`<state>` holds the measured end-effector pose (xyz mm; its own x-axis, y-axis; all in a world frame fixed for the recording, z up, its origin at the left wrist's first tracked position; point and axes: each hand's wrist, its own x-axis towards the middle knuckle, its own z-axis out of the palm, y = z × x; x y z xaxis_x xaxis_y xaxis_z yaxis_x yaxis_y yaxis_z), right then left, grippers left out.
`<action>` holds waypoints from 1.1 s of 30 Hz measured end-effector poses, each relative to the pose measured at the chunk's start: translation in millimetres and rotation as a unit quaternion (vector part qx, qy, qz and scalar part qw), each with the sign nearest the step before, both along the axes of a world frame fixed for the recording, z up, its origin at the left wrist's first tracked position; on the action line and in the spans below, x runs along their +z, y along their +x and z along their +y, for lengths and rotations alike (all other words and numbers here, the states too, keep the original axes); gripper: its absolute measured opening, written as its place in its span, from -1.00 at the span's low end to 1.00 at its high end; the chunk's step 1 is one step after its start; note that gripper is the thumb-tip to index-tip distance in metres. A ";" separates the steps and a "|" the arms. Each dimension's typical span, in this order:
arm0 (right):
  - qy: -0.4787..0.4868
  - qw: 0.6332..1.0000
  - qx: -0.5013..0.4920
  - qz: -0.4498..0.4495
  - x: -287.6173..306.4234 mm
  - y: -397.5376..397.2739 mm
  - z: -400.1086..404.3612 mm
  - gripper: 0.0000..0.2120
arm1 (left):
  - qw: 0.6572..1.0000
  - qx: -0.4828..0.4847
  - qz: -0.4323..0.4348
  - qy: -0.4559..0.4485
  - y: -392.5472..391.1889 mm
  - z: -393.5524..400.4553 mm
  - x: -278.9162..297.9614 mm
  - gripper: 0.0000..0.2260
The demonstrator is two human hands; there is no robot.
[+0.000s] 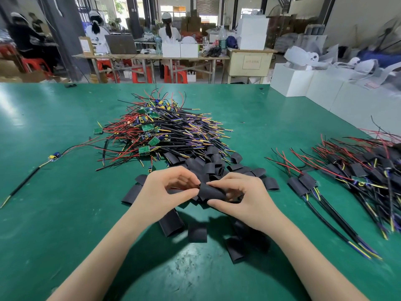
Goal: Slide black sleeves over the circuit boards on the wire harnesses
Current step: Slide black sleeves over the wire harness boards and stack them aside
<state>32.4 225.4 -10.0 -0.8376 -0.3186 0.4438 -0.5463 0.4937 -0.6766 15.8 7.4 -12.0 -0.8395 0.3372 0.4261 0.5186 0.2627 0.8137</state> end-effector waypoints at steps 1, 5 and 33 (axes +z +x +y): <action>0.001 1.000 -0.002 0.005 1.2 -0.1 0.7 -0.71 | 1.000 0.005 0.007 -0.006 0.1 0.6 0.3 -0.82; 0.007 0.996 -0.066 0.053 13.9 -5.4 20.5 -0.72 | 0.993 0.084 0.074 -0.024 -4.6 -8.7 5.4 -0.83; 0.284 0.955 -0.089 -0.009 -20.6 -16.1 15.6 -0.56 | 0.903 0.380 -0.003 -0.201 -48.2 -63.3 -29.8 -0.83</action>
<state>16.4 241.0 -30.7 -0.9063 -0.3562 0.2273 -0.4113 0.8670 -0.2814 -32.5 -55.9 -41.8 -0.8957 -0.2103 0.3918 0.0603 0.8155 0.5755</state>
